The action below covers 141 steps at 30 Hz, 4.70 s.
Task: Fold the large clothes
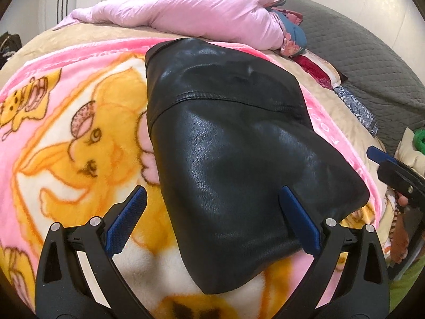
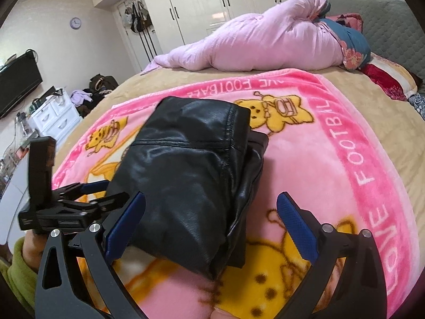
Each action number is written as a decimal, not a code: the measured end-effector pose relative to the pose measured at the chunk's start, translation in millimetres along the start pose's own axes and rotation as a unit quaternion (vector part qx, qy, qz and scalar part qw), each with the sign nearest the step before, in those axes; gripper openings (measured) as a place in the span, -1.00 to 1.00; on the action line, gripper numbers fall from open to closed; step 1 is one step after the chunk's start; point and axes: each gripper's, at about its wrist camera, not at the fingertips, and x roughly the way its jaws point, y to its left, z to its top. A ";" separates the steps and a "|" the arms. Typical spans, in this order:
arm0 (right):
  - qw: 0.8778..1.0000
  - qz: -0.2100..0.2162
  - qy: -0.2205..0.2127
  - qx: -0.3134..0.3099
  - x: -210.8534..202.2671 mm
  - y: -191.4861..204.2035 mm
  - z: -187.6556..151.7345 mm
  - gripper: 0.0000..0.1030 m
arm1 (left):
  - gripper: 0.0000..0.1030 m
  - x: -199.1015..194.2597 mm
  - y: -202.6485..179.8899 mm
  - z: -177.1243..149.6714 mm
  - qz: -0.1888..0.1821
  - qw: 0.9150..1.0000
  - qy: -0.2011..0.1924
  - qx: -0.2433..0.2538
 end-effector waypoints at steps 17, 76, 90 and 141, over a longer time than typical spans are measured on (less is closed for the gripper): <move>0.993 -0.018 0.119 0.006 46.1 -4.2 -35.2 0.56 | 0.81 7.8 -9.6 -12.8 0.008 1.000 0.006 0.012; 0.983 -0.172 -0.059 0.005 -107.7 104.8 -162.1 0.92 | 0.82 -119.9 -16.4 -144.4 0.054 0.994 -0.095 0.024; 0.983 -0.169 -0.071 0.004 -118.9 115.4 -161.0 0.92 | 0.82 -133.4 -17.4 -143.5 0.058 0.992 -0.108 0.028; 0.983 -0.171 -0.067 0.004 -119.5 118.0 -160.9 0.92 | 0.82 -137.9 -6.8 -148.8 0.077 0.991 -0.105 0.030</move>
